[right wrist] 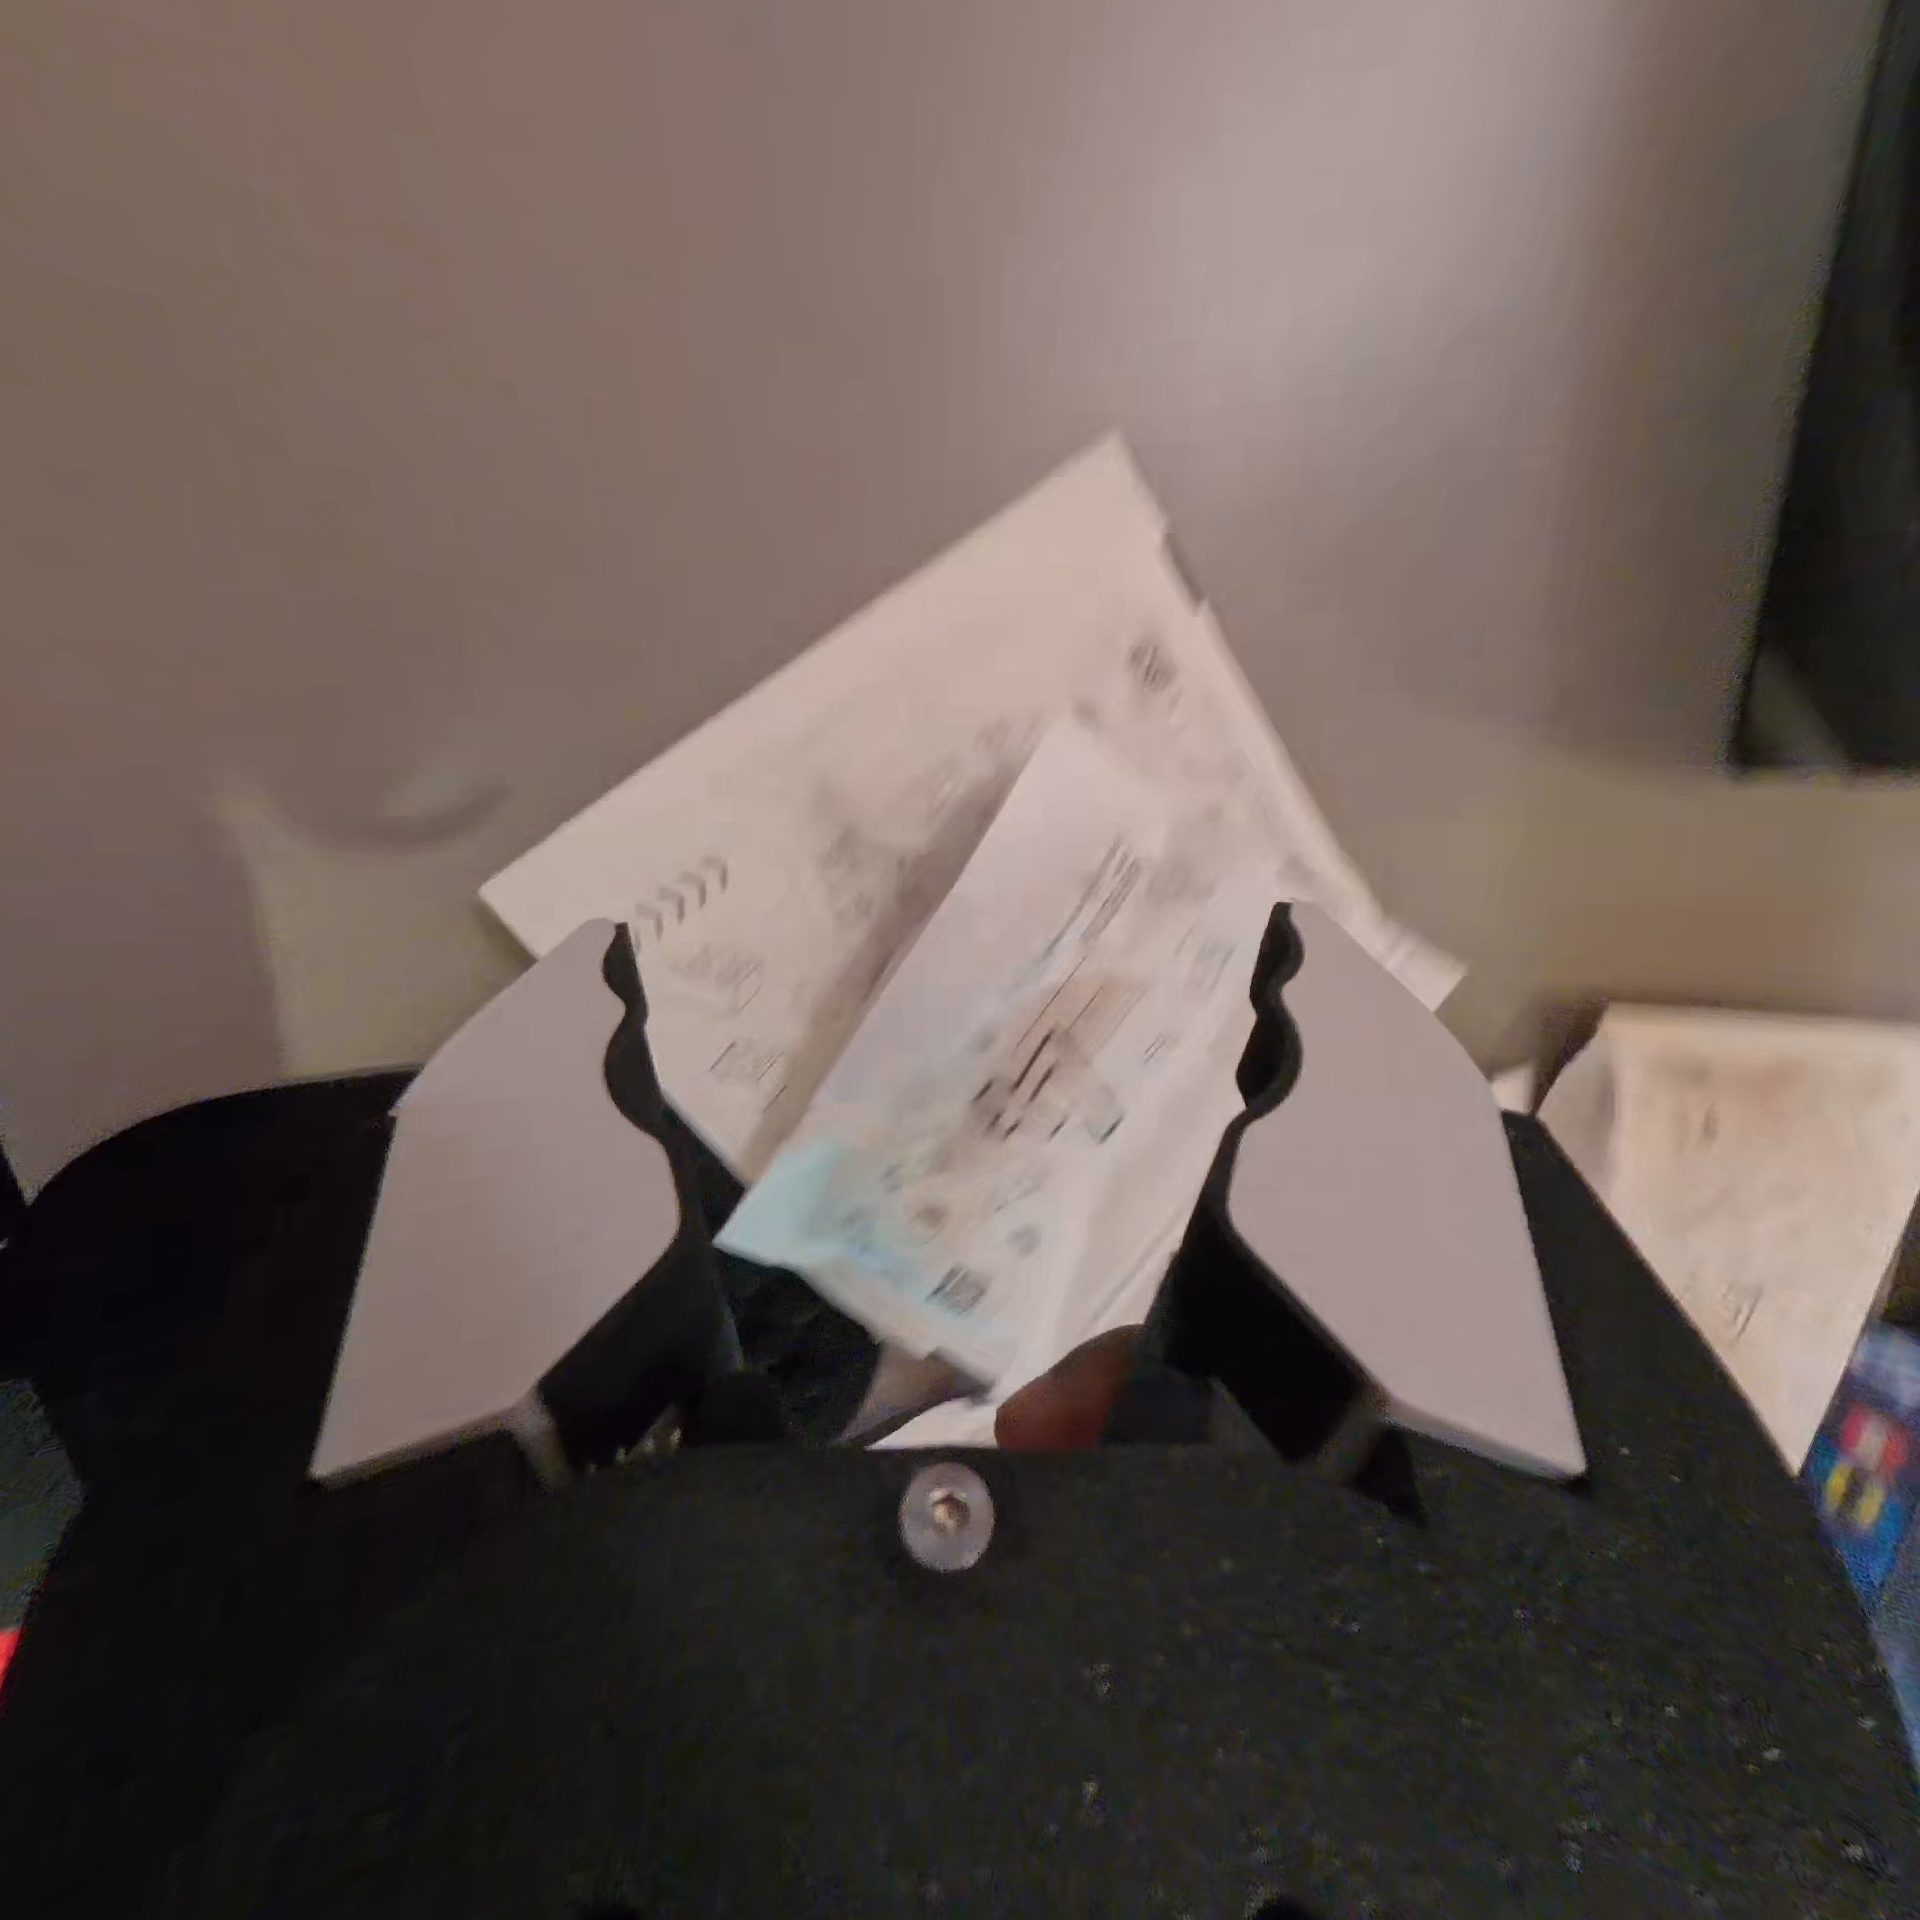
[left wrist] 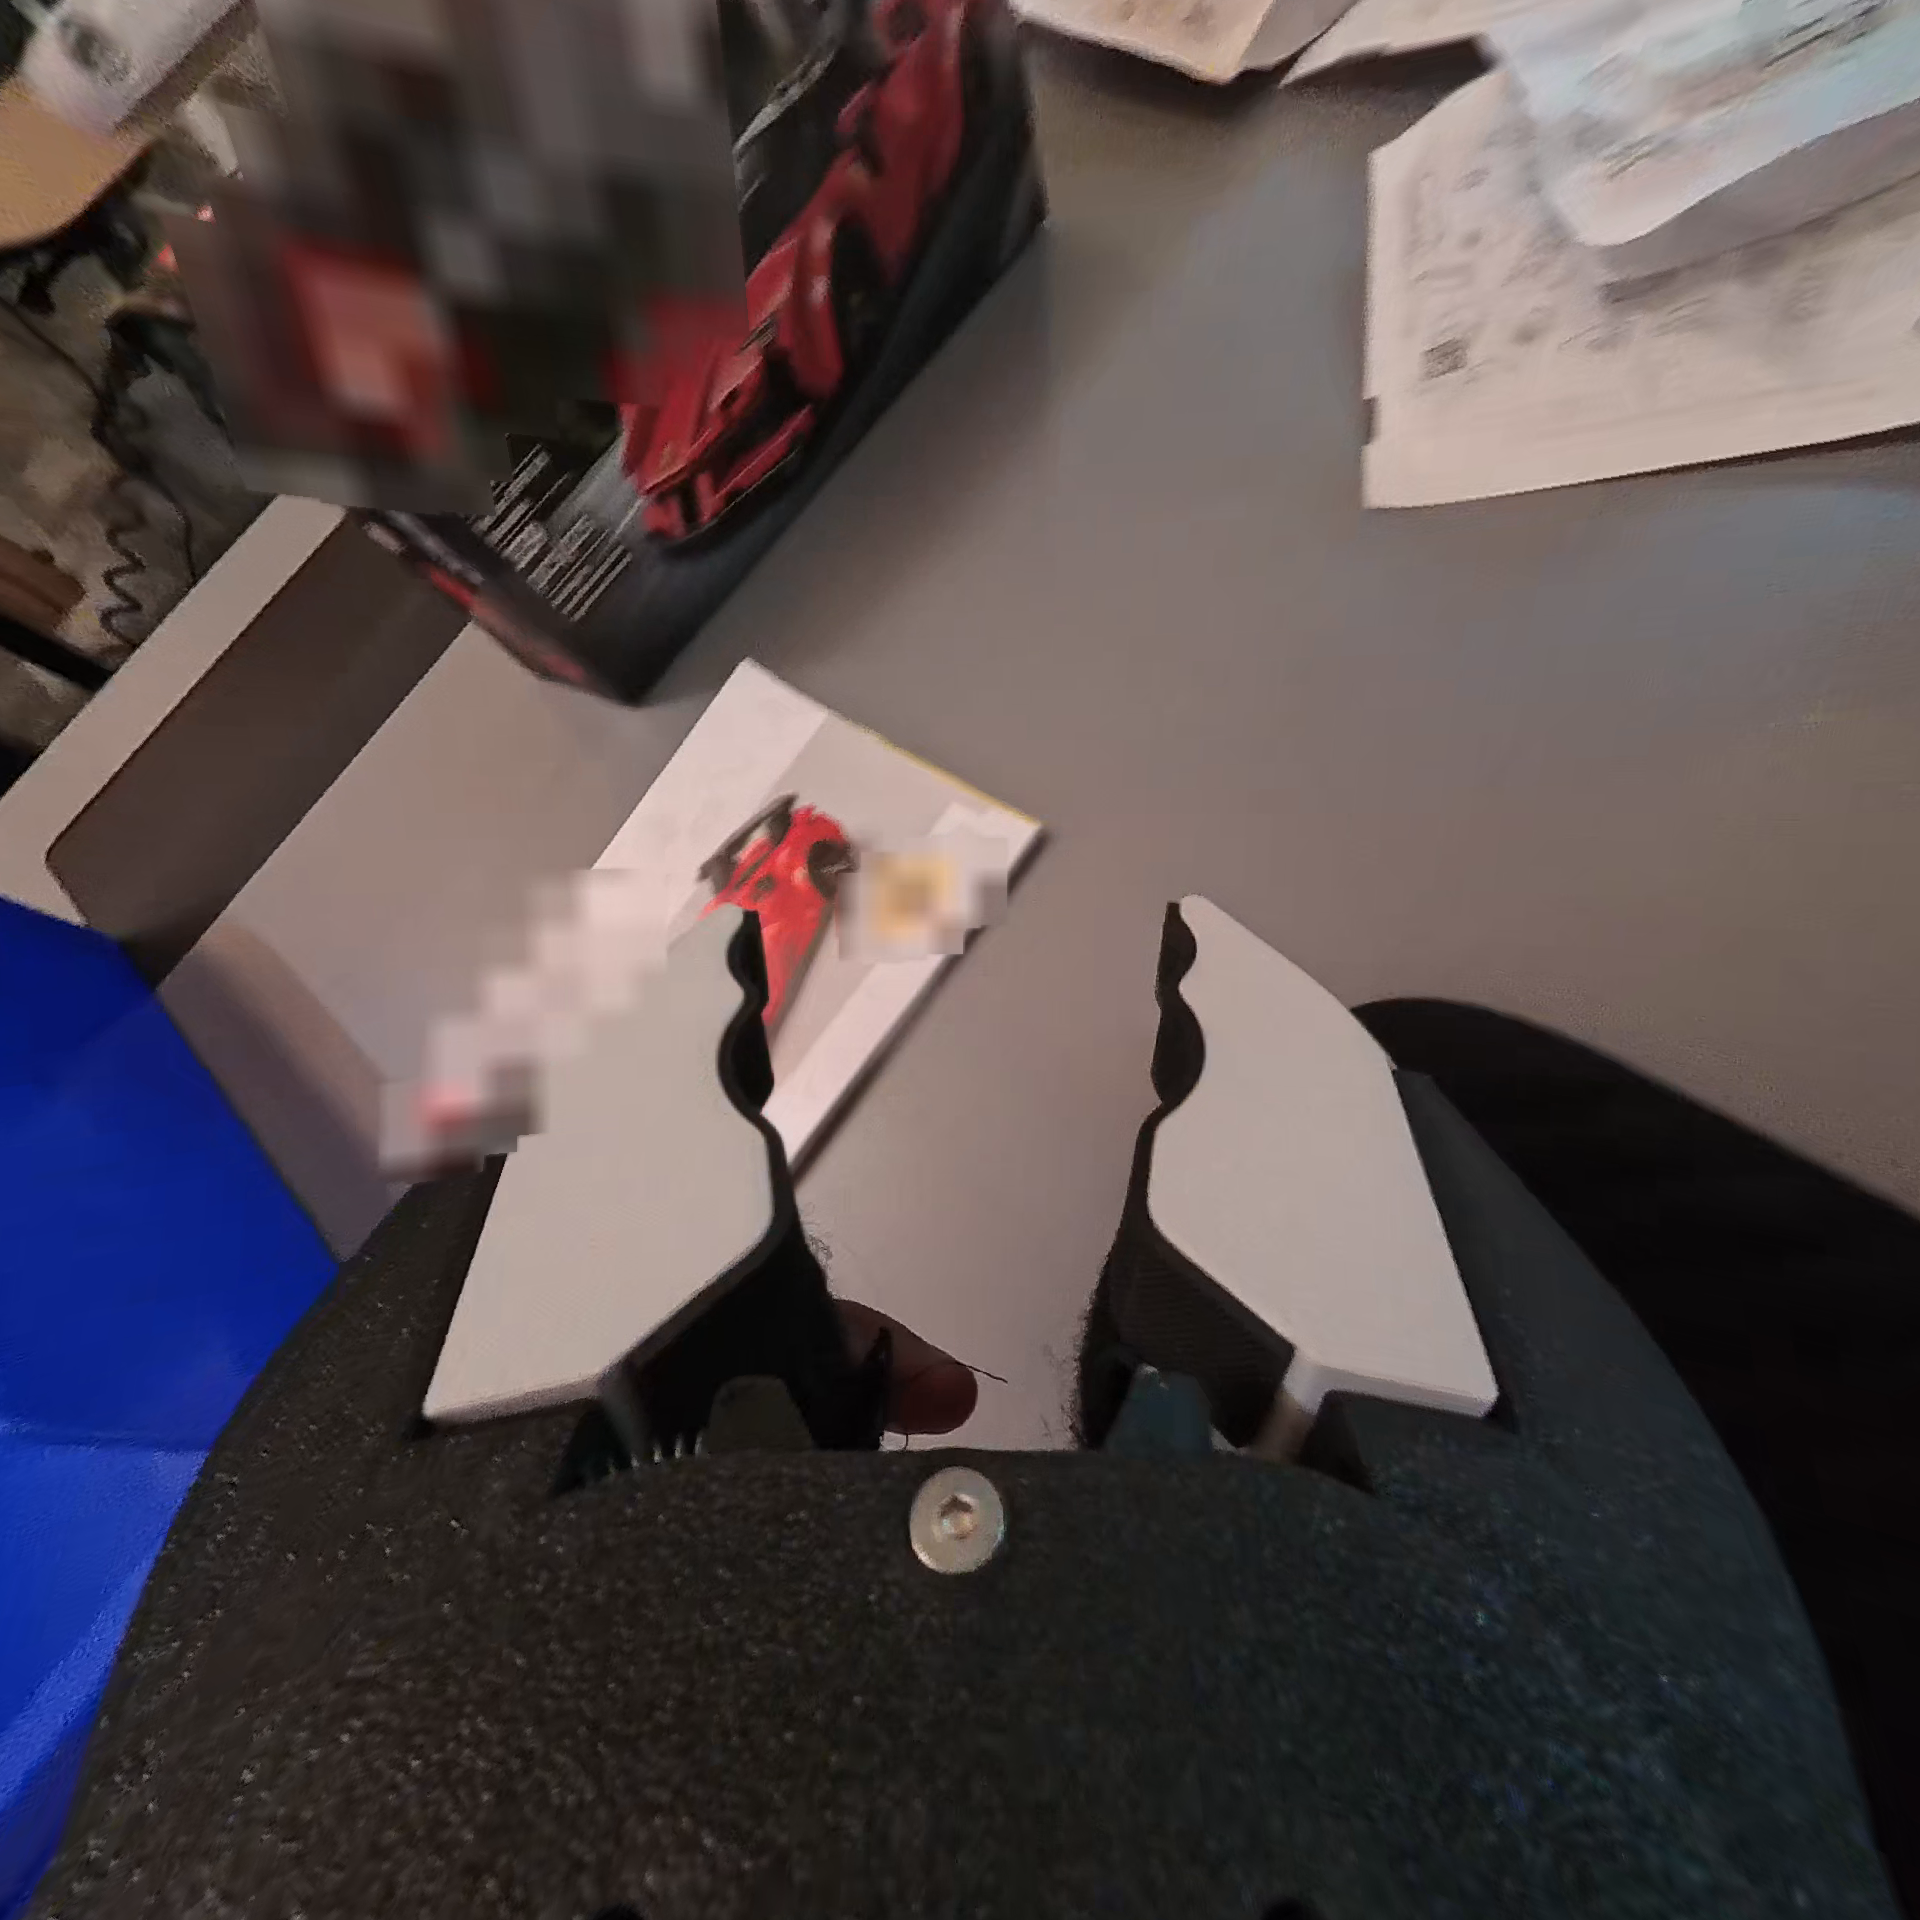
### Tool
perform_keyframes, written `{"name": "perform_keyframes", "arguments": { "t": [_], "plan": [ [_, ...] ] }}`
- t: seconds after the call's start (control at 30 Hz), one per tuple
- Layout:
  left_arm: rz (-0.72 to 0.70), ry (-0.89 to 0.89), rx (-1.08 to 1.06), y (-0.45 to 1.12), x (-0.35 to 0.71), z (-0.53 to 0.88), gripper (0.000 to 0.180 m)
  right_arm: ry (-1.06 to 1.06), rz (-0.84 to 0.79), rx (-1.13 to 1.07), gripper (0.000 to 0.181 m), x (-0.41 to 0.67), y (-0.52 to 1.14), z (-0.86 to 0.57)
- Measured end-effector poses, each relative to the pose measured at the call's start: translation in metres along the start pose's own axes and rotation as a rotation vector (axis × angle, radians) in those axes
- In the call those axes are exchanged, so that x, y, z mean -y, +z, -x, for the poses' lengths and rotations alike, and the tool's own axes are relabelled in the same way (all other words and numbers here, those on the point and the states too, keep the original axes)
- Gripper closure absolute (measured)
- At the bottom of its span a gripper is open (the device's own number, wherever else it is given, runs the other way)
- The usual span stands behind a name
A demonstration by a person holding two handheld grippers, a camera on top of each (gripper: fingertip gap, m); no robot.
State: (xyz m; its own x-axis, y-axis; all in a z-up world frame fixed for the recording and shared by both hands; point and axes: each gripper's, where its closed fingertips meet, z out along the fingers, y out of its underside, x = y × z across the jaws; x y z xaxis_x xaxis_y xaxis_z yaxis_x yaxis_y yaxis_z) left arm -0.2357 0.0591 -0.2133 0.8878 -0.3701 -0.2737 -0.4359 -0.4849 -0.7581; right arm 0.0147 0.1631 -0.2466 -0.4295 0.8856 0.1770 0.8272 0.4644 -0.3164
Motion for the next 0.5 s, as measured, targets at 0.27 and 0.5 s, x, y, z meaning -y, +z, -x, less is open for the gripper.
{"name": "perform_keyframes", "arguments": {
  "t": [0.27, 0.5],
  "plan": [
    [-0.065, 0.008, -0.086, 0.005, 0.025, -0.061, 0.109, 0.167, 0.114, -0.225, 0.137, -0.062, 0.009, 0.017],
    [-0.039, 0.007, -0.099, 0.009, 0.013, -0.076, 0.111, 0.078, 0.026, -0.313, 0.163, -0.039, -0.003, 0.005]
  ]
}}
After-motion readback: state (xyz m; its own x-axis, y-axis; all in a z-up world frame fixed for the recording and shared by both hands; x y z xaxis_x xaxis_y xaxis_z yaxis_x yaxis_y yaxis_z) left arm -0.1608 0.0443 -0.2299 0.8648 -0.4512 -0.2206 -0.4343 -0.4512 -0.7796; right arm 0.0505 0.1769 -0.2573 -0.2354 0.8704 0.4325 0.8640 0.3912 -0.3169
